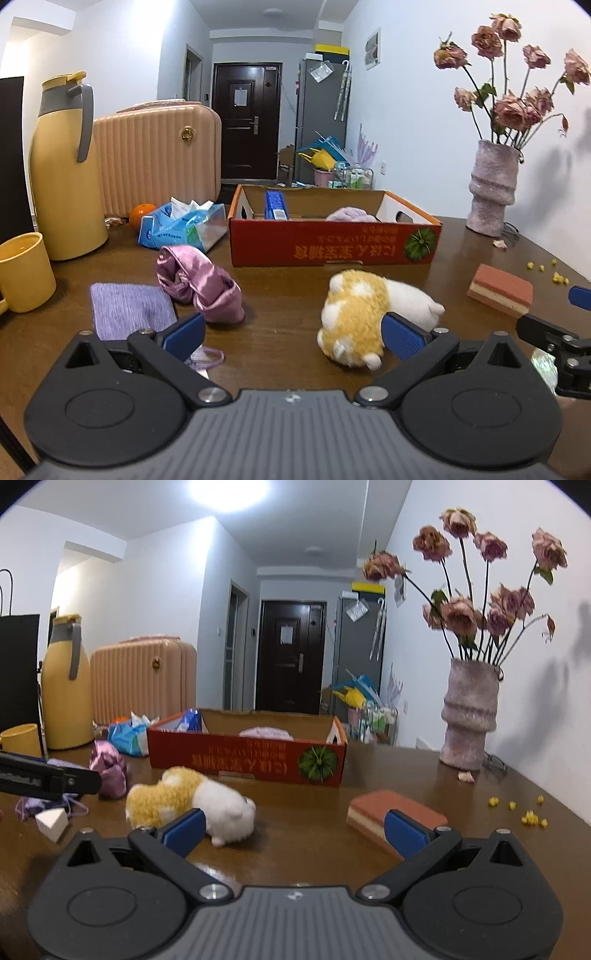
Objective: Organize soft objects
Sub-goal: 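Withdraw both open tools from the box back toward the table items, then grasp the iridescent plastic bag with the right tool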
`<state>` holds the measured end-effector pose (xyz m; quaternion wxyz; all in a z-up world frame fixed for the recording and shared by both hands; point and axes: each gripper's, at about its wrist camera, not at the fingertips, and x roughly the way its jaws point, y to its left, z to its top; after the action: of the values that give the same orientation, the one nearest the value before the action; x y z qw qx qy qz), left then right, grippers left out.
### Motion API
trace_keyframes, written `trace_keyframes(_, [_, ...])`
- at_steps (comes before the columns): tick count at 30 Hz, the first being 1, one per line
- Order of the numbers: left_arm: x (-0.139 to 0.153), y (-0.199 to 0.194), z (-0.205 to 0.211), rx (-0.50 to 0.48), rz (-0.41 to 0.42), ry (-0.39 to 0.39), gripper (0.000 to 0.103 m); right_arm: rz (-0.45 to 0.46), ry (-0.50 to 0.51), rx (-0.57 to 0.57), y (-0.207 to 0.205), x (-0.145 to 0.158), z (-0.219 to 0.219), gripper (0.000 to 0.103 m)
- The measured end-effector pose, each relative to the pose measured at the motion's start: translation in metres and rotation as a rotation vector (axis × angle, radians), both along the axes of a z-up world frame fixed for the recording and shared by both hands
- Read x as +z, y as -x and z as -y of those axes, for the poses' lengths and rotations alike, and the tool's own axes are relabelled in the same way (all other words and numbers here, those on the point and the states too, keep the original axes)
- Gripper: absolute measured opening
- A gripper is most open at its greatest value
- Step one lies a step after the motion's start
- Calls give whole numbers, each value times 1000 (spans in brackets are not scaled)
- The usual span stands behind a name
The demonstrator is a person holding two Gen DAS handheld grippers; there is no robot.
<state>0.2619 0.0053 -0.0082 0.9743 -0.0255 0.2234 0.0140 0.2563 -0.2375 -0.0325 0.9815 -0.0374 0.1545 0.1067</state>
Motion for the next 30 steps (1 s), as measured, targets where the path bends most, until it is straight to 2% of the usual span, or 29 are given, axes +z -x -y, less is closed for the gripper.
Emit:
trace_keyframes(12, [-12, 21, 3, -14, -43, 0, 103, -118, 20, -32, 8, -11, 13, 103])
trace_keyframes(23, [-15, 19, 2, -11, -60, -1, 103, -287, 20, -16, -16, -26, 16, 102])
trace_keyframes(28, [-15, 19, 1, -13, -65, 2, 103, -320, 42, 13, -25, -31, 10, 90])
trace_keyframes(30, [-15, 18, 1, -12, -68, 5, 103, -330, 48, 25, -28, -31, 8, 78])
